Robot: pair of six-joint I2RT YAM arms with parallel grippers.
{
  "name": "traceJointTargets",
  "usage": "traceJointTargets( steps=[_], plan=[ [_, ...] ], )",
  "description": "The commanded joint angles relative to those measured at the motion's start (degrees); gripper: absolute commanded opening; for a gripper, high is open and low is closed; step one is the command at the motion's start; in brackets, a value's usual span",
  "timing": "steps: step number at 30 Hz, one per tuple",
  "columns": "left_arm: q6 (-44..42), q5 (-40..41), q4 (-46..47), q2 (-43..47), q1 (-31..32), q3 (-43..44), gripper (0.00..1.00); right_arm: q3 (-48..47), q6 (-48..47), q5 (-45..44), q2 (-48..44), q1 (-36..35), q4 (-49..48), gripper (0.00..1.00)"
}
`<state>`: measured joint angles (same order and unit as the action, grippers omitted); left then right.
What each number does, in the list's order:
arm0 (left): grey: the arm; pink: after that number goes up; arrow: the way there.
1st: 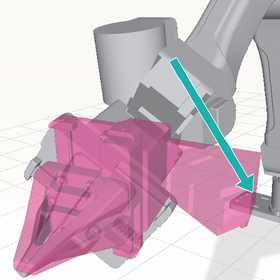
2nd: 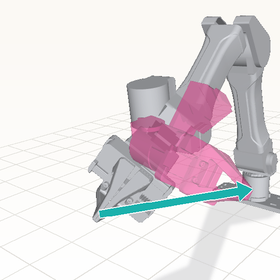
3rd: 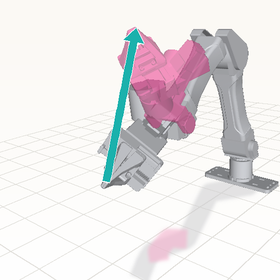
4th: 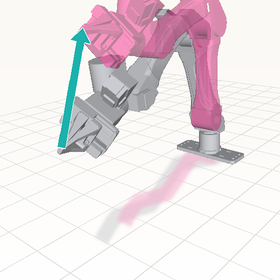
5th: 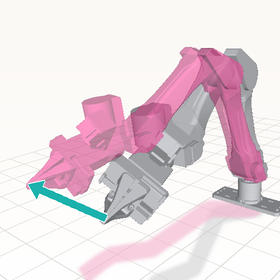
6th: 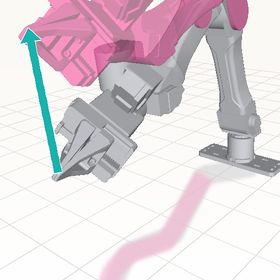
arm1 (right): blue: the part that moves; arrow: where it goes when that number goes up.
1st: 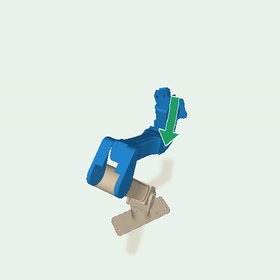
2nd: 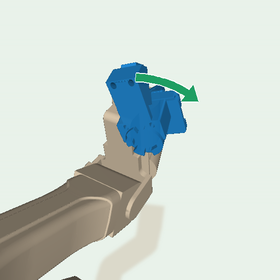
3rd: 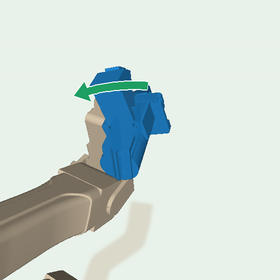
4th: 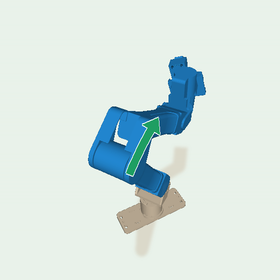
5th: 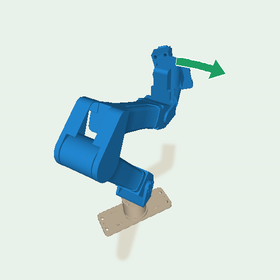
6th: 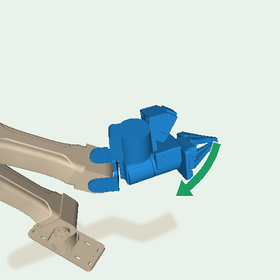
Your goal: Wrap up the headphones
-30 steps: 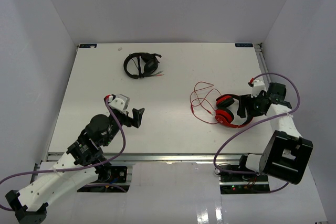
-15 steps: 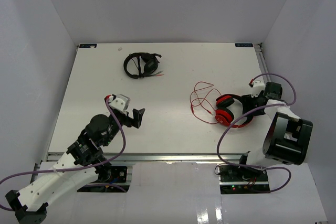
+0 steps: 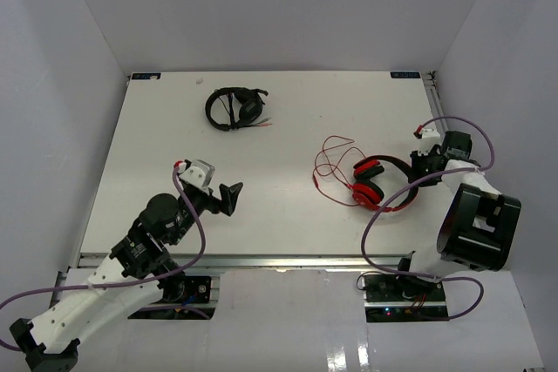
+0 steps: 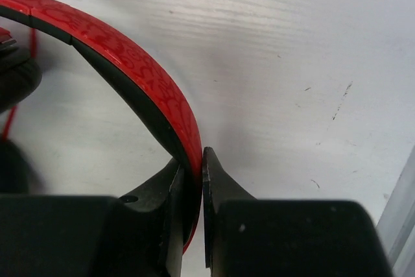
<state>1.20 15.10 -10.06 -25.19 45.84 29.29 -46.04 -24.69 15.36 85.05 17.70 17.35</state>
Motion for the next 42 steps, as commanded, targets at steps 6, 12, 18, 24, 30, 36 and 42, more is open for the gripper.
traceJointTargets(
  steps=[6, 12, 18, 24, 30, 36, 42],
  plan=[
    [-0.89, -20.44, 5.15, 1.32, -0.14, -2.49, 0.98, -11.76, 6.71, 11.04, -17.00, -17.97, 7.44, 0.08],
    [0.86, -27.57, 8.87, -2.39, -0.14, -2.10, 0.98, -25.23, 10.05, 15.10, -15.44, -26.84, 6.02, 0.08],
    [-2.22, -31.54, 15.33, -6.50, -0.05, -2.77, 0.98, -37.38, 15.51, 16.01, -13.65, -29.74, 4.09, 0.08],
    [-4.19, -32.45, 25.03, -8.81, 0.03, -7.52, 0.98, -44.59, 24.11, 14.37, -13.24, -29.74, 3.23, 0.08],
    [-5.36, -26.74, 33.40, -9.02, 0.00, -12.80, 0.98, -46.67, 29.49, 14.59, -13.95, -29.74, 2.33, 0.08],
    [-3.67, -22.75, 44.13, -11.71, -0.05, -17.88, 0.98, -47.91, 32.33, 16.18, -14.99, -29.48, 2.34, 0.08],
    [-1.82, -21.44, 55.05, -21.26, -0.05, -19.88, 0.98, -47.21, 33.67, 17.17, -17.12, -28.49, 2.25, 0.08]
  ],
)
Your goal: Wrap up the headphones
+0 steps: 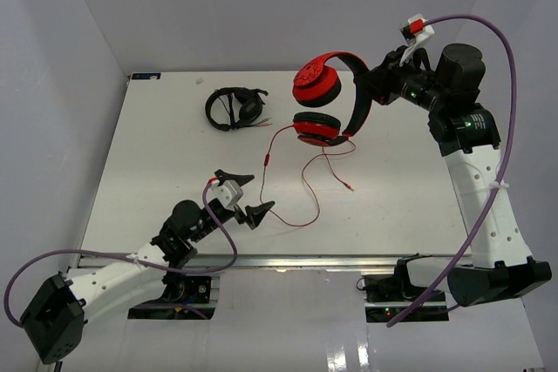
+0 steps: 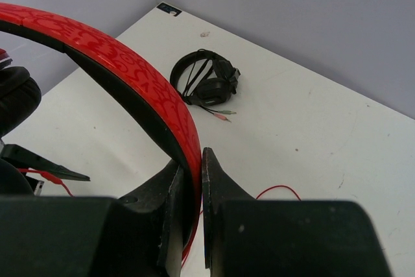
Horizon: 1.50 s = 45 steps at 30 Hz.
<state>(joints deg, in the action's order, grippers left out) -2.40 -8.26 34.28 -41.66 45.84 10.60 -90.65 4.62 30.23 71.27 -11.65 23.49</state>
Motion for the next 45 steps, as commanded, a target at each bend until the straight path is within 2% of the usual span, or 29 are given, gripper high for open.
traceJointTargets(
  steps=[1, 3, 5, 10, 14, 17, 22, 24, 26, 31, 33, 36, 40, 43, 45],
  plan=[
    [1.79, 1.71, 12.59, -6.17, -0.05, -1.19, 0.98, -2.60, 4.61, 2.61, -3.65, 1.16, -3.94, 0.08],
    [2.06, 0.77, 14.58, -9.95, 0.02, -0.75, 0.95, -2.60, 5.08, 3.20, -3.96, 1.50, -3.98, 0.08],
    [3.71, -0.96, 15.33, -12.67, -0.05, 0.08, 0.86, -2.60, 5.39, 3.51, -4.11, 1.87, -4.06, 0.08],
    [5.57, -3.32, 16.17, -15.77, 0.01, 0.14, 0.53, -1.98, 6.66, 4.93, -4.45, 3.13, -4.46, 0.08],
    [6.18, -3.69, 17.40, -16.52, -0.05, -0.40, 0.43, -0.32, 8.83, 6.86, -4.65, 4.09, -5.64, 0.08],
    [6.18, -4.19, 18.14, -17.85, -0.02, 0.20, 0.43, 0.94, 10.17, 8.07, -4.92, 4.72, -6.51, 0.08],
    [6.36, -4.49, 20.55, -21.26, 0.03, 0.74, 0.56, 1.88, 10.61, 8.38, -5.57, 4.97, -6.79, 0.08],
    [6.36, -4.15, 21.82, -23.29, -0.05, 0.66, 0.66, 2.22, 11.01, 8.78, -5.95, 4.97, -6.95, 0.08],
    [6.01, -3.36, 24.13, -25.45, 0.03, 1.00, 0.70, 2.58, 11.63, 9.58, -6.05, 5.15, -7.65, 0.08],
    [5.84, -4.18, 26.15, -34.01, 0.14, 4.59, 0.67, 3.57, 12.35, 10.13, -6.07, 5.32, -8.02, 0.08],
    [5.90, -3.80, 27.49, -35.94, 0.26, 5.29, 0.62, 3.76, 12.42, 10.26, -6.19, 5.32, -8.09, 0.08],
    [6.10, -2.52, 29.13, -38.16, 0.30, 5.65, 0.48, 4.16, 12.35, 10.29, -6.40, 5.32, -8.19, 0.08],
    [6.87, -3.65, 30.14, -39.01, 0.21, 5.49, 0.19, 5.12, 11.83, 10.12, -6.41, 5.24, -8.28, 0.08],
    [7.84, -5.29, 28.87, -36.74, 0.26, 5.18, 0.04, 6.44, 9.76, 8.93, -6.26, 5.32, -7.81, 0.08],
    [8.47, -6.27, 27.49, -34.19, 0.27, 4.81, 0.00, 6.92, 7.87, 7.83, -5.99, 5.32, -6.82, 0.08]
  ],
)
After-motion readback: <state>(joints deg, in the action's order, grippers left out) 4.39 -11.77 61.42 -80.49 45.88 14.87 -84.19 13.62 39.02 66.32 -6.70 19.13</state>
